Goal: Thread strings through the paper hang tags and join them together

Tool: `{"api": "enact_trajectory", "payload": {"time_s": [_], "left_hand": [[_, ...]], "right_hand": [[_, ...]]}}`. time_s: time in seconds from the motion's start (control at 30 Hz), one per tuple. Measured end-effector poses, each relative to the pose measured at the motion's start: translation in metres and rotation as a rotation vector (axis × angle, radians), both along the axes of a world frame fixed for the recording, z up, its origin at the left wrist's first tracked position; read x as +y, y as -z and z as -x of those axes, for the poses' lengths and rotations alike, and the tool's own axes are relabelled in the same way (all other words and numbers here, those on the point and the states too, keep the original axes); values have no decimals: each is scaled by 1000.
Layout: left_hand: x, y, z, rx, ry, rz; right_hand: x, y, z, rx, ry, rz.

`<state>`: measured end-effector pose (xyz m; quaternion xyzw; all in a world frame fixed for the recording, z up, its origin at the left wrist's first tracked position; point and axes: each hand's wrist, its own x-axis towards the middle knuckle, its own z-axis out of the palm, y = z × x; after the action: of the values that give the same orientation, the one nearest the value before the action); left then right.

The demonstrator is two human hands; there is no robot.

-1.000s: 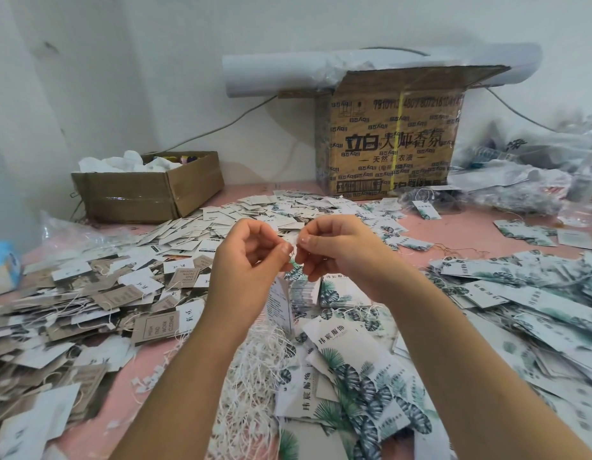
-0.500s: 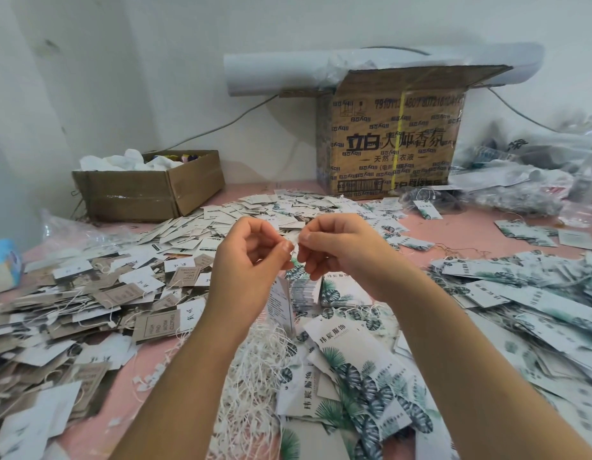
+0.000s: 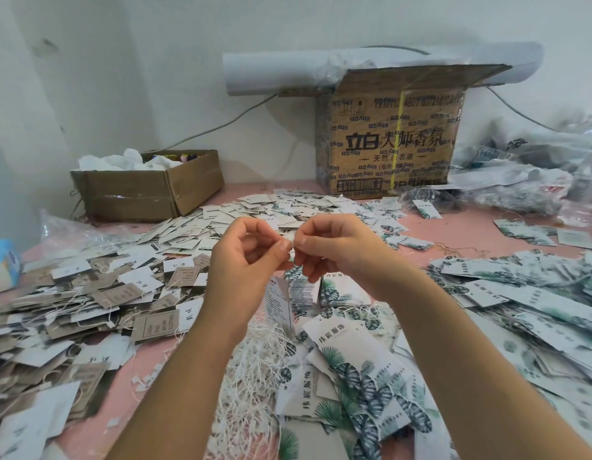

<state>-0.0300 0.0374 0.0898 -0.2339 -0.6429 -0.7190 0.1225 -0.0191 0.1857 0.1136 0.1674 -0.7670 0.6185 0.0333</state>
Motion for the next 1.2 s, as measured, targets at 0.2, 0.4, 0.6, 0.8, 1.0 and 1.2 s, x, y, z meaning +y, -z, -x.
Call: {"api": "enact_trajectory", "payload": {"time_s": [0.2,0.4,0.6,0.8,1.0,1.2], "left_hand": [[-7,-3,2,-79,46,-35],[-13,-2,5,-310,176,-73],[-13,-1,6,-310,227,-77],[-18,-3,7,-398,253,-69],[-20,-7,7,-465,318,-81],[-20,-7,8,-471,316,-100]], "right_hand": [[-5,1,0,56,-49,-12],[-5,0,-2,125,-93,-62],[-5,0,-2,171,-73,-114],[-11,3,-2,184,-69,-170],[-12,2,-3,203,-54,-226],[-14,1,-4,204,-27,-253]]}}
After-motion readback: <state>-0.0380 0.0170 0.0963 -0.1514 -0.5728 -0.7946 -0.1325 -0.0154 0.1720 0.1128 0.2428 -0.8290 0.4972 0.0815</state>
